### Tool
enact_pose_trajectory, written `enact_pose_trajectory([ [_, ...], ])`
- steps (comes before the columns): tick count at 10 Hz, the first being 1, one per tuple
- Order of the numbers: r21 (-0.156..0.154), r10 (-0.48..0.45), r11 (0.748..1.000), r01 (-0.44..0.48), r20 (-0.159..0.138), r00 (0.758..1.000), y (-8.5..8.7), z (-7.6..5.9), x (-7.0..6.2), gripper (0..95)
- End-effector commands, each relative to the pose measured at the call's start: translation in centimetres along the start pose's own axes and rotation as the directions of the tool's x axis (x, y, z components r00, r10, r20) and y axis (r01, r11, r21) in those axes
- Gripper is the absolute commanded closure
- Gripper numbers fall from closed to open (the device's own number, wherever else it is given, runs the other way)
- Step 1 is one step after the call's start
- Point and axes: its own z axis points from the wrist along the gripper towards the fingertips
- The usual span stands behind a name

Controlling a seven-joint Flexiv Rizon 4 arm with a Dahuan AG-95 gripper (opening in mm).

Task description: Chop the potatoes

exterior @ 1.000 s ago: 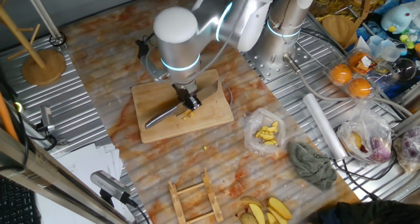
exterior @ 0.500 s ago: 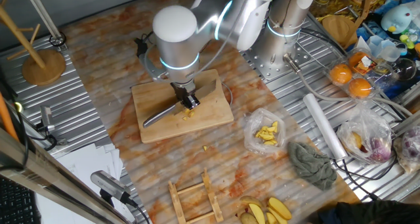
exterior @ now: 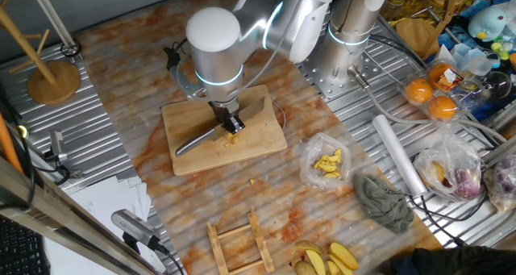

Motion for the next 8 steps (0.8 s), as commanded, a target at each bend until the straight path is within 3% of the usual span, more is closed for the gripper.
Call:
enact_pose_trajectory([
  [1,-0.001,-0.001,1.0,0.001,0.001,1.0,0.1,0.6,0.0,95.0],
  [3,0.031,-0.009,0.999,0.008,0.019,1.0,0.3,2.6,-0.2,95.0],
  [5,0.038,-0.012,0.999,0.011,0.02,1.0,0.4,3.6,-0.2,95.0],
  [7,0.007,-0.006,1.0,0.005,0.026,1.0,0.7,2.4,0.1,95.0],
  [8,0.007,-0.005,1.0,0.004,0.023,1.0,0.9,1.7,0.1,95.0],
])
